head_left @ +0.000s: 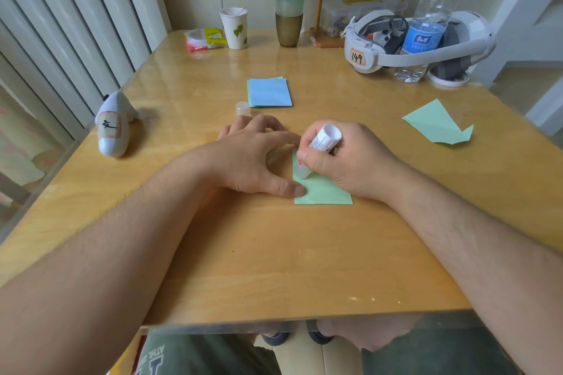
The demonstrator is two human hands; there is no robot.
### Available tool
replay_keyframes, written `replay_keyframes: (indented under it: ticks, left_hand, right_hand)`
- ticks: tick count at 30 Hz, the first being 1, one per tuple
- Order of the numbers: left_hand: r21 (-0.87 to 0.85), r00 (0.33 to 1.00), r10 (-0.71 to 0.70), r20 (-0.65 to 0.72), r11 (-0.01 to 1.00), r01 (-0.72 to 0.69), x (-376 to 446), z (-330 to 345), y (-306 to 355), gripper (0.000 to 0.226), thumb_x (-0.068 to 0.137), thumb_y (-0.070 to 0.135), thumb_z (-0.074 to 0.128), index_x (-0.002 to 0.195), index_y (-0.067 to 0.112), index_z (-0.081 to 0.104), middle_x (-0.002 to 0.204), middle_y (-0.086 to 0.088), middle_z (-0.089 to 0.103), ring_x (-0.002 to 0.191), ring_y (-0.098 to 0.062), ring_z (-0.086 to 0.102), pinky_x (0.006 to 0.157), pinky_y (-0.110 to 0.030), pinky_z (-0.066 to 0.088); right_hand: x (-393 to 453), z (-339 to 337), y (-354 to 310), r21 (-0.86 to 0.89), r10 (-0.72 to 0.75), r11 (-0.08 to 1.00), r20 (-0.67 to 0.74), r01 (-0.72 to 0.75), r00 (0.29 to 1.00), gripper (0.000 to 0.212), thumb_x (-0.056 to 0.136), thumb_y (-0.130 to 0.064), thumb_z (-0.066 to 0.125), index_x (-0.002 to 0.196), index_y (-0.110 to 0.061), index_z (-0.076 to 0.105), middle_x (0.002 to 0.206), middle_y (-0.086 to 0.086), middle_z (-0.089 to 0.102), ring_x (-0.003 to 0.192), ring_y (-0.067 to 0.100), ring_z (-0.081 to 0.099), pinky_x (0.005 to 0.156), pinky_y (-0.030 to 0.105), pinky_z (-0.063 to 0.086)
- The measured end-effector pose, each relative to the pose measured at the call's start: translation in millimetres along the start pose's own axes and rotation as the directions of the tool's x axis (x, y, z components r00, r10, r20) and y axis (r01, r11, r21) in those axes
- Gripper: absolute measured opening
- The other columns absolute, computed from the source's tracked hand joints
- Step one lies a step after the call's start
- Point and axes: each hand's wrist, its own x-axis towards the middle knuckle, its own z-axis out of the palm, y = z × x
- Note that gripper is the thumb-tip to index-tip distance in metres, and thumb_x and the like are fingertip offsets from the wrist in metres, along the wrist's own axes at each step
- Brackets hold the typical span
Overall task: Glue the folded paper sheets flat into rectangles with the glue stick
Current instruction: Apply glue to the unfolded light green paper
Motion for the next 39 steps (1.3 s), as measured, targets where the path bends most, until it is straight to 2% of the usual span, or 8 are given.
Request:
replay_keyframes:
  ticks: [4,7,12,16,23,30,34,39]
  left_hand:
    - [-0.013,1.0,-0.007,0.007,1.0,0.007,-0.7,0.7,-1.1,0.091,0.053,0.096,0.054,0.137,0.066,0.036,0.141,0.023,0.028,0.138,-0.016,0.017,0.108,-0.036,0.018]
    - [-0.008,1.0,-0.007,0.008,1.0,0.007,-0.7,0.9,-0.8,0.093,0.053,0.096,0.055,0.139,0.066,0.035,0.142,0.023,0.027,0.138,-0.016,0.016,0.107,-0.036,0.017]
    - [-0.006,1.0,-0.003,-0.005,1.0,0.003,-1.2,0.3,-0.5,0.087,0.065,0.087,0.068,0.142,0.064,0.035,0.143,0.021,0.029,0.139,-0.016,0.018,0.109,-0.037,0.017]
    - [-0.008,1.0,0.0,-0.004,1.0,0.0,-1.9,-0.1,-0.8,0.085,0.067,0.087,0.067,0.142,0.065,0.036,0.144,0.019,0.03,0.139,-0.017,0.018,0.109,-0.037,0.018]
    - [-0.017,1.0,0.006,-0.002,1.0,-0.006,-2.2,-1.3,-0.1,0.083,0.068,0.086,0.067,0.142,0.065,0.037,0.143,0.02,0.029,0.139,-0.017,0.018,0.109,-0.038,0.017]
    - [-0.021,1.0,0.008,0.004,1.0,-0.008,-2.3,-1.4,0.3,0.083,0.068,0.086,0.067,0.142,0.066,0.036,0.143,0.02,0.029,0.138,-0.016,0.018,0.113,-0.04,0.018]
    - [-0.022,1.0,0.013,0.001,1.0,-0.013,-2.1,-1.2,-0.2,0.081,0.068,0.086,0.068,0.141,0.066,0.037,0.142,0.021,0.029,0.138,-0.016,0.017,0.109,-0.038,0.016]
    - [-0.014,1.0,0.015,0.009,1.0,-0.015,-1.5,-1.9,-0.2,0.081,0.069,0.085,0.068,0.141,0.066,0.036,0.142,0.021,0.028,0.139,-0.017,0.017,0.11,-0.039,0.017]
  right_hand:
    - [0.4,2.3,-1.2,0.017,0.023,1.0,0.015,-0.023,1.0,0.013,0.082,-0.034,0.071,0.079,-0.022,0.067,0.07,-0.006,0.064,0.063,0.008,0.05,0.059,0.024,0.041]
    - [0.6,2.0,-1.4,0.014,0.032,0.999,0.016,-0.032,0.999,0.009,0.082,-0.027,0.073,0.079,-0.021,0.067,0.066,-0.013,0.059,0.061,0.004,0.048,0.056,0.018,0.039]
    - [-1.3,-5.0,-1.0,0.029,0.055,0.998,0.034,-0.056,0.998,0.004,0.077,-0.025,0.068,0.075,-0.022,0.066,0.064,-0.014,0.06,0.061,0.004,0.048,0.056,0.023,0.04]
    - [-6.0,-17.1,6.6,0.019,0.075,0.997,0.056,-0.076,0.996,0.006,0.074,-0.028,0.064,0.075,-0.022,0.066,0.068,-0.008,0.058,0.065,0.009,0.047,0.059,0.029,0.038]
    - [-10.8,-29.3,13.4,0.013,0.093,0.995,0.044,-0.094,0.995,0.005,0.073,-0.025,0.061,0.07,-0.022,0.064,0.063,-0.013,0.053,0.063,0.008,0.044,0.059,0.03,0.035]
    - [-11.1,-32.8,14.9,-0.02,0.109,0.994,0.01,-0.109,0.994,0.013,0.07,-0.029,0.058,0.07,-0.016,0.062,0.074,0.017,0.057,0.066,0.016,0.046,0.063,0.037,0.037]
    - [-10.1,-29.9,15.5,-0.018,0.111,0.994,-0.039,-0.111,0.993,0.024,0.069,-0.039,0.058,0.07,-0.016,0.062,0.076,0.016,0.062,0.069,0.022,0.052,0.066,0.037,0.042]
    - [-4.3,-23.1,11.6,0.175,0.106,0.982,-0.214,-0.069,0.971,0.053,0.081,-0.061,0.058,0.072,-0.008,0.056,0.073,0.017,0.062,0.071,0.019,0.054,0.074,0.048,0.049]
